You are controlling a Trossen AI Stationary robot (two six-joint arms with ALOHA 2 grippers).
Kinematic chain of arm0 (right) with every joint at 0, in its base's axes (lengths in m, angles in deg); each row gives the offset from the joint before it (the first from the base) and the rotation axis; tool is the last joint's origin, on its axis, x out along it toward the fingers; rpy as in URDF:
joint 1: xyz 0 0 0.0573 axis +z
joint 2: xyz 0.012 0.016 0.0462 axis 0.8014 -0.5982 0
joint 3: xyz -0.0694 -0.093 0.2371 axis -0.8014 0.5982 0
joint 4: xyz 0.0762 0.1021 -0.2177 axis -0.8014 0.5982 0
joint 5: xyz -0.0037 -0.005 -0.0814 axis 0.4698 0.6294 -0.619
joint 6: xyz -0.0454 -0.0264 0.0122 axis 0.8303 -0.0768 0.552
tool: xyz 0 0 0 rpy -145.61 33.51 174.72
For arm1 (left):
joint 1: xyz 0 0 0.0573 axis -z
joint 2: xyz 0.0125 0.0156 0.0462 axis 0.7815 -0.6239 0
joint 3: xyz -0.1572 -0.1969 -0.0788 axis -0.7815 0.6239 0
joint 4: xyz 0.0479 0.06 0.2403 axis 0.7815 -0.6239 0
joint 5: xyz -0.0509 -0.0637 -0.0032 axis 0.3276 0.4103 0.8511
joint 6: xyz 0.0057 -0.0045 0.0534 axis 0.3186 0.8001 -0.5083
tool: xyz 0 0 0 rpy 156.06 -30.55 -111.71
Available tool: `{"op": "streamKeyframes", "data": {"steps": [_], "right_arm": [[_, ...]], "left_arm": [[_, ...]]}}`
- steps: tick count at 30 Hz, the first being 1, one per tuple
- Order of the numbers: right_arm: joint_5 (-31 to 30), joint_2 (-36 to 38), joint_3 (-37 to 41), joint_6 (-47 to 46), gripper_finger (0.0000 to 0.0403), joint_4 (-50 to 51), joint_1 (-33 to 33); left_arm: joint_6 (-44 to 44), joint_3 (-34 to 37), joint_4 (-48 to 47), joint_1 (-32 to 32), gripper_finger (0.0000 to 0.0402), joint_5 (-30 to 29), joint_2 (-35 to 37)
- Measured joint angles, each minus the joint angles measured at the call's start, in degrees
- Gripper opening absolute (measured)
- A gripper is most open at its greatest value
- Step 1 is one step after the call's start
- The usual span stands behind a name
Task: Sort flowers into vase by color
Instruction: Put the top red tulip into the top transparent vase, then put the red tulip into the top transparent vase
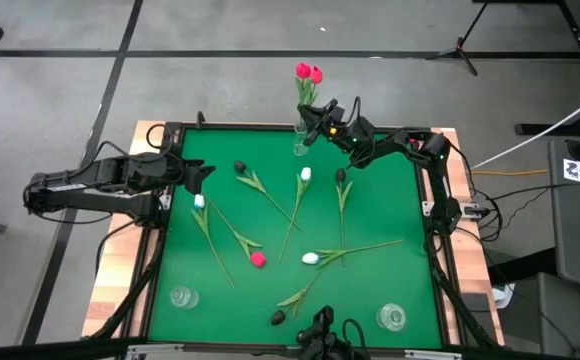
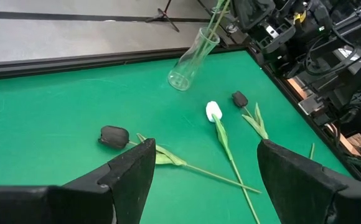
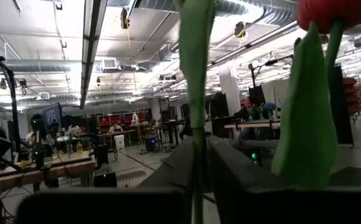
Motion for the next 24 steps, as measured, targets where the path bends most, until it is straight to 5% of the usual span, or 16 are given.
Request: {"op": "streamKeyframes", "data": {"steps": [12, 24], "right_arm": [[0.0, 0.0, 0.0, -1.6, 0.0156, -0.1, 0.0], [1.0, 0.8, 0.0, -2.9, 0.0172, -0.6, 0.0]], "left_arm": [[-2.3, 0.0, 0.0, 0.0, 0.0273, 0.0, 0.0], [-13.6, 0.0, 0.0, 0.0, 0.0273, 1.7, -2.1]]}}
